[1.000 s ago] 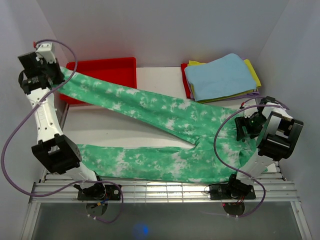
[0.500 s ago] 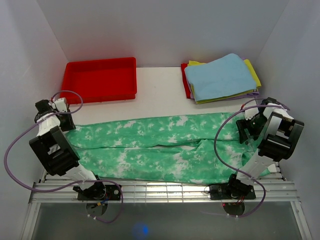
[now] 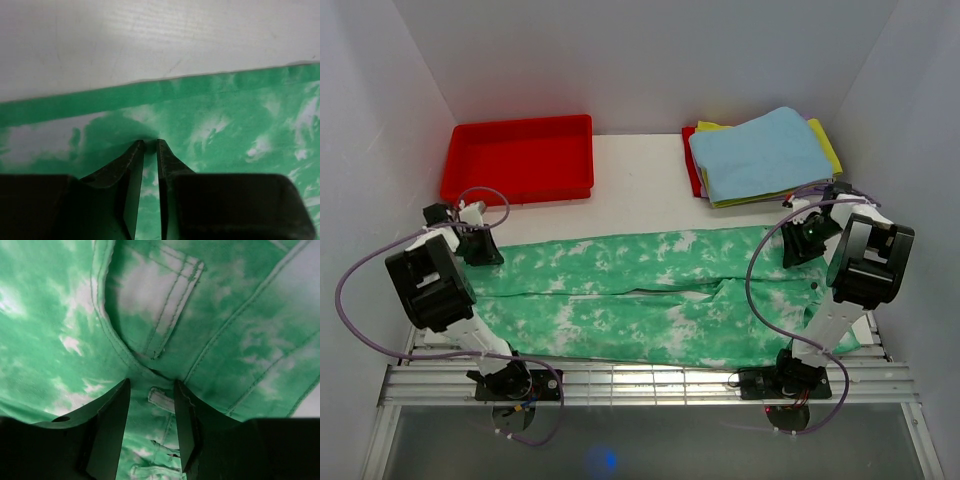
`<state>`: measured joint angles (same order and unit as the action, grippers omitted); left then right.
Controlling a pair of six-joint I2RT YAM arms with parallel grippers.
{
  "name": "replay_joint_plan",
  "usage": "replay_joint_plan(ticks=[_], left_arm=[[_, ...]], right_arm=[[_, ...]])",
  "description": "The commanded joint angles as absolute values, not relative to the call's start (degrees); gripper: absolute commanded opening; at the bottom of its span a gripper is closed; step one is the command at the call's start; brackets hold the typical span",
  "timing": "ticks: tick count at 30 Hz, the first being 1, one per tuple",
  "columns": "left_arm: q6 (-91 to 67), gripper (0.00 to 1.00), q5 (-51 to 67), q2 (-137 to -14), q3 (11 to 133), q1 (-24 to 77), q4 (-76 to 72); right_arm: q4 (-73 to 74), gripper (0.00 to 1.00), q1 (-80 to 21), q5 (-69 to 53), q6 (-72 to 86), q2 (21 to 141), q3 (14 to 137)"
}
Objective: Fold and stack the trousers
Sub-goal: Flatten the trousers out
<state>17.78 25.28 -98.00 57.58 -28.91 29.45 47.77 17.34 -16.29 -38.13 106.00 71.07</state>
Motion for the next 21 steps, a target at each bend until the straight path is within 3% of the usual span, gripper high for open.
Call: replay_joint_plan(ticks=[1, 8, 11, 13, 17, 21], left_arm=[[12.7, 0.28, 23.2, -104.5, 59.1, -25.8, 24.2], [5.6, 0.24, 21.0, -115.7, 71.6, -20.7, 22.6], [4.0, 0.31, 22.7, -116.2, 77.5, -20.4, 25.2], [6.6, 0.43, 25.0, -112.8, 79.1, -20.7, 28.9], [12.8, 0.59, 29.0, -102.0, 76.6, -23.9, 36.3], [24.6, 0.67, 33.0, -94.1, 75.6, -30.0, 51.2]], right_arm=[[40.4, 0.47, 17.1, -13.0, -35.2, 109.7, 69.1], [36.3, 0.46, 17.1, -6.3, -29.7, 111.5, 72.1], [37.8, 0.47, 17.1, -6.9, -27.8, 110.4, 74.2], [40.0, 0.5, 17.1, -8.5, -28.8, 107.7, 75.4], [46.6, 0.61, 17.1, -12.8, -34.1, 100.7, 75.6], [55.9, 0.84, 17.1, -15.9, -41.4, 93.6, 74.1]])
